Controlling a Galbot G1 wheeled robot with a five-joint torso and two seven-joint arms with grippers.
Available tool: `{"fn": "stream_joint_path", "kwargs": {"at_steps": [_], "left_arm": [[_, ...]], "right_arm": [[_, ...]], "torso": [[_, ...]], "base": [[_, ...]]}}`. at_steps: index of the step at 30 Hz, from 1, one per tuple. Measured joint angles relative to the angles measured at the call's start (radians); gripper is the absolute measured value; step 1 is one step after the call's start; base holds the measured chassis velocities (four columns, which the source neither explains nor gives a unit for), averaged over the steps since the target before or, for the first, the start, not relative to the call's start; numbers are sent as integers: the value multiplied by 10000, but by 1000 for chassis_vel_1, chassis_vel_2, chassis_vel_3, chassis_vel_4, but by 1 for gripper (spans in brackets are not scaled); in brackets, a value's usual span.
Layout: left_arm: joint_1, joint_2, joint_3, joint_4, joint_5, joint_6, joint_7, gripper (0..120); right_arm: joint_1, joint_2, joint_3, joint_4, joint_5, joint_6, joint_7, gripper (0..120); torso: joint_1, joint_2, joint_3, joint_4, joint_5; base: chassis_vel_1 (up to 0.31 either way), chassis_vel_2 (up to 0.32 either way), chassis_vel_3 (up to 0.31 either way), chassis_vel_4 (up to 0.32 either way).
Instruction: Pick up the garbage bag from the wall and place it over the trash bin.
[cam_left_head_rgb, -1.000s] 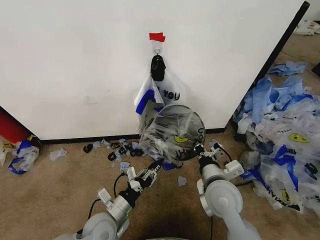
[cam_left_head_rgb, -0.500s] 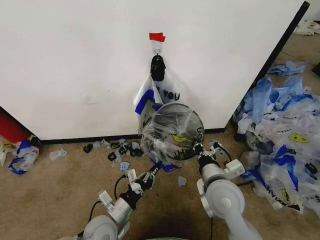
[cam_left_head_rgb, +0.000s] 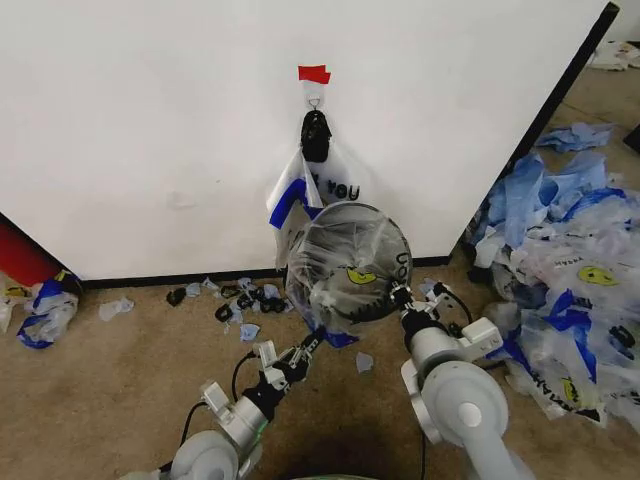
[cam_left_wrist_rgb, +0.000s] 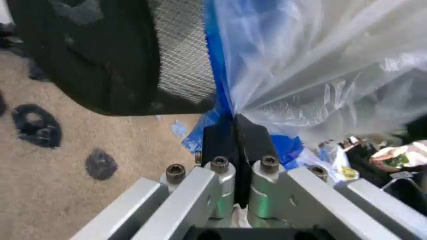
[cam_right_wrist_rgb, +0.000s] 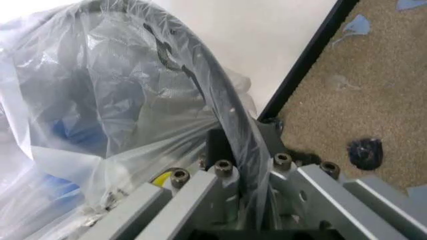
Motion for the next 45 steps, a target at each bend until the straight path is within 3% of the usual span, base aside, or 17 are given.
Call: {"fn": "stream_joint_path", "kwargs": {"at_steps": [13, 15, 23, 29, 30, 36, 39, 45], "left_arm": [[-64, -395, -80, 588, 346, -137, -106, 1], [10, -358, -78, 618, 463, -80, -156, 13], [499, 125, -223, 616, 874, -22, -80, 37], [1549, 998, -660, 181, 1680, -304, -261, 62], [1549, 998, -660, 181, 1680, -304, -261, 62], [1811, 1351, -1091, 215, 1999, -590, -741, 88], [1708, 1468, -1401, -138, 1862, -604, -972, 95], [1548, 2250, -2652, -2374, 1433, 266, -1906, 100]], "right_arm": [[-81, -111, -102, 490, 202, -208, 199, 0], [-88, -129, -130, 511, 196, -228, 200, 0], [84, -158, -13, 311, 223, -178, 126, 0], [259, -178, -37, -645, -381, 303, -496, 0], [259, -178, -37, -645, -381, 303, -496, 0], [454, 80, -120, -1325, -823, 514, -594, 0], [413, 39, -224, -1658, -1596, 798, -849, 0], [98, -844, -1031, -2590, -4586, 1373, -1597, 0]], "torso": [[0, 0, 0, 1, 1], [0, 0, 0, 0, -2], [0, 0, 0, 0, -2], [0, 0, 0, 3, 3], [0, 0, 0, 3, 3], [0, 0, 0, 4, -4], [0, 0, 1, -1, -5], [0, 0, 1, -1, -1]], "base": [[0, 0, 0, 0], [0, 0, 0, 0], [0, 0, 0, 0], [0, 0, 0, 0], [0, 0, 0, 0], [0, 0, 0, 0], [0, 0, 0, 0], [0, 0, 0, 0]]}}
